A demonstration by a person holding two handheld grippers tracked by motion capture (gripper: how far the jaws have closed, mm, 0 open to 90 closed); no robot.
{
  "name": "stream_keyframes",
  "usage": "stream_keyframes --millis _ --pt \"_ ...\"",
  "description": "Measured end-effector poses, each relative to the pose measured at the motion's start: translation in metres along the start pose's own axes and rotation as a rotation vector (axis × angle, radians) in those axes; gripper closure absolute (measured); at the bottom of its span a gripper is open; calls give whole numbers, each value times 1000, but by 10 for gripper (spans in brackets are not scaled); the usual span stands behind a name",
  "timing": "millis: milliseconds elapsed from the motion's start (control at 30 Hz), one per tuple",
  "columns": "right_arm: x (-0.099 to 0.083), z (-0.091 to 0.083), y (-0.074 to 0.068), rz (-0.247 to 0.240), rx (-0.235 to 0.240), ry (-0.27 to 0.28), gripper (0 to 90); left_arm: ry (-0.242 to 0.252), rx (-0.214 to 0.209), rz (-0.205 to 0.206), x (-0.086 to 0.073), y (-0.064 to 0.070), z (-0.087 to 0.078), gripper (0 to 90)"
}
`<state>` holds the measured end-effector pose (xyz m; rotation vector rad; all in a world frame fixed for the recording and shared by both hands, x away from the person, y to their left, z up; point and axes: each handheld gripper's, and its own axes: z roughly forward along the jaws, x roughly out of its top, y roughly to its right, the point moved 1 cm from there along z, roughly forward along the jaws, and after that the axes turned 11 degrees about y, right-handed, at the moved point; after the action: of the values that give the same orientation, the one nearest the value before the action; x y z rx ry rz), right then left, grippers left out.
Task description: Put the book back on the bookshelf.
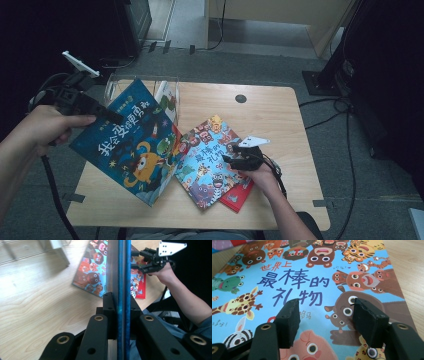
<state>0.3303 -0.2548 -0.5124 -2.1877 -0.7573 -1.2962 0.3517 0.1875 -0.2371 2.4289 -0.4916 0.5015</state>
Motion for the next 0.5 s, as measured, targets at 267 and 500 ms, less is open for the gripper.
stream_keyframes --millis 267,500 --pt "-1 1 -1 -22 -3 0 360 11 36 -46 -15 -16 -20 841" --pt "-1 1 -2 -24 3 1 358 31 60 -99 -26 -39 -28 840"
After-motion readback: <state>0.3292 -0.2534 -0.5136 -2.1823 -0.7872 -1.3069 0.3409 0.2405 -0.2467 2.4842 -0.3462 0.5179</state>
